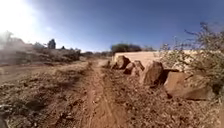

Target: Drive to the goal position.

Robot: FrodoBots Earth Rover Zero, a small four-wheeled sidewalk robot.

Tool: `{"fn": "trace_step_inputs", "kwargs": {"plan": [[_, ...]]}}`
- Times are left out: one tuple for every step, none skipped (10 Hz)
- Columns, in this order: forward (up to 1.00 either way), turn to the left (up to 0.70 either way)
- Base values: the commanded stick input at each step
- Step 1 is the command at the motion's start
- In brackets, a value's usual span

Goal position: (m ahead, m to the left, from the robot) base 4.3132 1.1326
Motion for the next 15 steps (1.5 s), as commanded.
{"fn": "trace_step_inputs", "kwargs": {"plan": [[0.0, 0.0], [0.0, 0.0], [0.03, 0.0], [0.36, 0.0], [0.5, 0.0], [0.5, 0.0], [0.5, 0.0], [0.5, 0.0], [0.5, 0.0], [0.5, 0.0], [0.5, 0.0], [0.5, 0.0], [0.5, 0.0], [0.5, 0.0], [0.5, 0.0]]}}
